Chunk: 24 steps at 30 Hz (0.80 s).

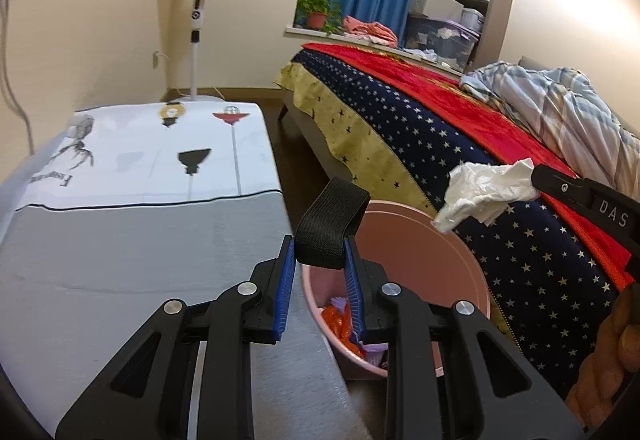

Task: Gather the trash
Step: 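Open both tools over the pink bin to drop the cloth and strap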

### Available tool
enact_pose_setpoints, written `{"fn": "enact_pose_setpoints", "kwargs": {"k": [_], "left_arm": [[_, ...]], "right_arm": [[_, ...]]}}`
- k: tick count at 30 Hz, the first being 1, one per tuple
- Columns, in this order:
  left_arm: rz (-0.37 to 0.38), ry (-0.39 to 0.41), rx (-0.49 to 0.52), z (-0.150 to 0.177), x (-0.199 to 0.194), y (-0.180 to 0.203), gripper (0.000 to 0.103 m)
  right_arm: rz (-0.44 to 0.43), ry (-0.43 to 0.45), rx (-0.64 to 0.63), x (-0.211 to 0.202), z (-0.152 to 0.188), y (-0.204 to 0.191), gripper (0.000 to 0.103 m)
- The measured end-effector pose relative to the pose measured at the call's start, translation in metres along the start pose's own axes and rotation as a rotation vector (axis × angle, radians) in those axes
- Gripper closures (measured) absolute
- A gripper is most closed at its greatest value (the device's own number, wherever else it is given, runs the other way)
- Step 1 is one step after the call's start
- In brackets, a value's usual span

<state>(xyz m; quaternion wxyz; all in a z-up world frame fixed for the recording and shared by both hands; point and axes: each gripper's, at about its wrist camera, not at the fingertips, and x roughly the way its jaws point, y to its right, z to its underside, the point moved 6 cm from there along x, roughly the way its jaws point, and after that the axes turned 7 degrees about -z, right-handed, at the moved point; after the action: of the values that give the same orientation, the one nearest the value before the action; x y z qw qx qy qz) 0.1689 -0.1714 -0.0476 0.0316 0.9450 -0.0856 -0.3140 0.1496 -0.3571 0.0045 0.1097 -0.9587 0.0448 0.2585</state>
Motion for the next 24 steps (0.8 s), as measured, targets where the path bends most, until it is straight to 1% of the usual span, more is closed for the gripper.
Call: {"fn": "enact_pose_setpoints", "kwargs": {"k": [10, 20, 22, 24], "left_arm": [[0.047, -0.056, 0.045, 0.010, 0.031, 0.029, 0.079], [0.080, -0.084, 0.052, 0.014, 0.043, 0.043, 0.079], [0.089, -0.091, 0.052, 0.015, 0.045, 0.043, 0.076], [0.089, -0.093, 0.052, 0.015, 0.046, 0.042, 0.059]], "right_arm": [[0.059, -0.037, 0.015, 0.017, 0.008, 0.015, 0.101], [0.085, -0.053, 0.014, 0.021, 0.012, 0.020, 0.101], [0.090, -0.063, 0.016, 0.022, 0.013, 0.021, 0.097], [0.102, -0.076, 0.024, 0.022, 0.015, 0.024, 0.093]]}}
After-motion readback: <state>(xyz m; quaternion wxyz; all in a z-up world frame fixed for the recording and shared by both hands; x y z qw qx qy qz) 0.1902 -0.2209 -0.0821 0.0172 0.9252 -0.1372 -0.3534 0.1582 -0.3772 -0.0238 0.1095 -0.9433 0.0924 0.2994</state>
